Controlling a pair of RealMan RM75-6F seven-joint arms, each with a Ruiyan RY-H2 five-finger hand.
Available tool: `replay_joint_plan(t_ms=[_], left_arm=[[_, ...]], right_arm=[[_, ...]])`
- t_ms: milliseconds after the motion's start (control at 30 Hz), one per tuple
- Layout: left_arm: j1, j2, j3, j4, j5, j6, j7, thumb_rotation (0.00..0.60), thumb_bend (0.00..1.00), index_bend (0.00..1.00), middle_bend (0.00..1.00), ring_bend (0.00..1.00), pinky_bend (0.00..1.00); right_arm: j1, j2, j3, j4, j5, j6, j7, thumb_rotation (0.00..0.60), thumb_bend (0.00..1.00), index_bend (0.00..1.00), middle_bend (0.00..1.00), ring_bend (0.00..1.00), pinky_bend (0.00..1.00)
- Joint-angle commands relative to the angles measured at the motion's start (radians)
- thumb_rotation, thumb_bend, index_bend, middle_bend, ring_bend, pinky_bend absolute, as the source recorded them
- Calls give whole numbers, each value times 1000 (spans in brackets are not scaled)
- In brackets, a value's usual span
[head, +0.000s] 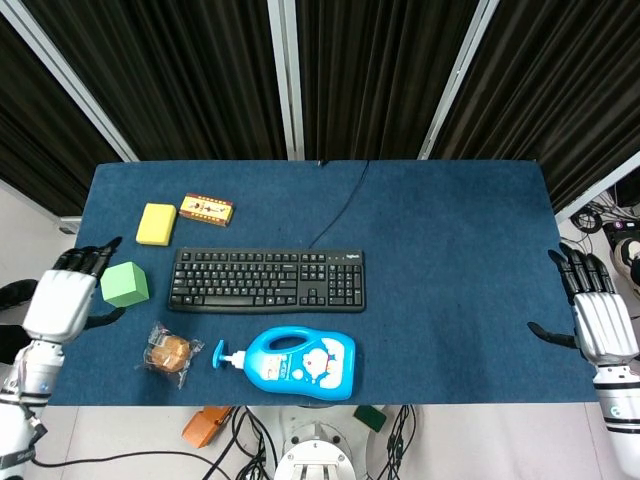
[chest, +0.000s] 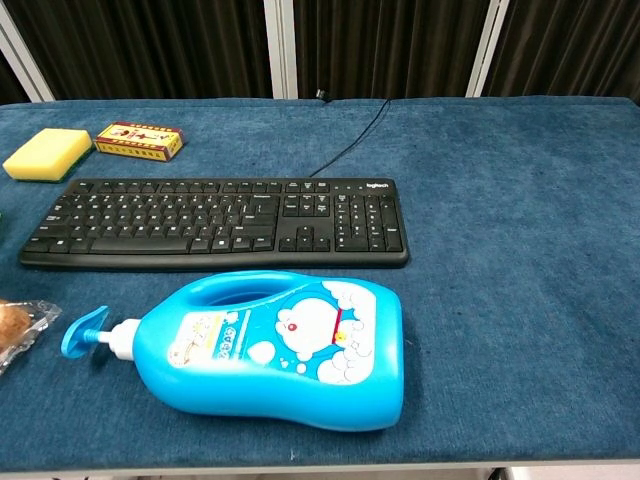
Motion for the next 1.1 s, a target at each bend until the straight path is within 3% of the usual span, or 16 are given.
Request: replay_joint_plan(t_ms=[33,200,400,700,1100], left_arm=[[-192,1,-82,-23,-121,-263,-14,600,271,105,577,659,731],[-369,-40,-117,35,-320,-512,36,600,425,171,815,890,880],[-530,-126,-93,141,-553,-663,122,600,529,202,912,991,986],[-671,-221,5,234,-779,-710,193,600,556,202,924,1000,993],[-737,-278,91,263,-857,-687,194,600,557,202,925,1000,994]], right_arm=[[-6,-3,-4,-1,-3,7,-2,600,147,0,0,0,0],[-16,-1,-10,2,3,11,-2,600,148,0,0,0,0],[-27,6,-11,1,9,22,0,600,148,0,0,0,0],[-32,-3,-14,9,17,17,2,600,148,0,0,0,0],[-35,-6,-13,16,21,15,4,600,147,0,0,0,0]])
